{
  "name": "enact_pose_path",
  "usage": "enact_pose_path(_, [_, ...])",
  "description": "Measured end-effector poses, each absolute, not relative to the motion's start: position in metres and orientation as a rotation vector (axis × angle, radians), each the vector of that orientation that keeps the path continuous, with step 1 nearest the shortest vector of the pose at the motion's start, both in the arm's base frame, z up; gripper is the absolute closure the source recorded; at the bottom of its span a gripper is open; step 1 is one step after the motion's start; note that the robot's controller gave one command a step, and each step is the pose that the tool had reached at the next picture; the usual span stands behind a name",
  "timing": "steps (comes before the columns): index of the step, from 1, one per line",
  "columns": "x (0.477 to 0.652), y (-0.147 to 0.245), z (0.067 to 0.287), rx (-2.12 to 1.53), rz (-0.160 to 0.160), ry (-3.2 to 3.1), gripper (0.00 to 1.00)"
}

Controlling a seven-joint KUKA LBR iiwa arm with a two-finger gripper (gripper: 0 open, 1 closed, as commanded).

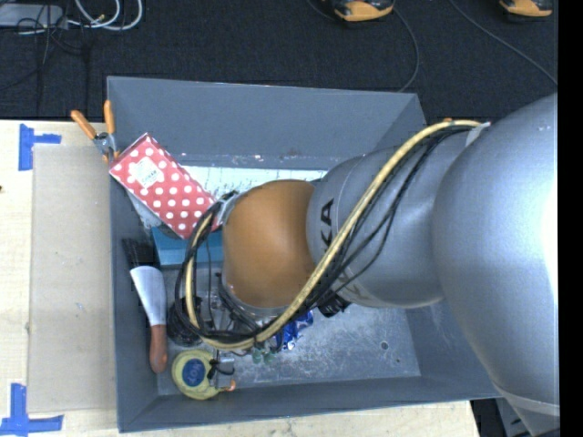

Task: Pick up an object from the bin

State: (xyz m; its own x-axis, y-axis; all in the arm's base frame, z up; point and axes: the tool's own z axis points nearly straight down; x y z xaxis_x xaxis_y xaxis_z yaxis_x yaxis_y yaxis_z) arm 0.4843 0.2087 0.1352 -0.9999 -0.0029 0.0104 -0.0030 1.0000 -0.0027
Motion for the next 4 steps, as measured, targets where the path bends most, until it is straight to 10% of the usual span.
enact_pose_path(2, [0.485,0.2,0.126,0.123,-0.004,-3.139,0.0])
enact_pose_path(4, [0.483,0.148,0.069,0.215,0.006,-3.139,0.0])
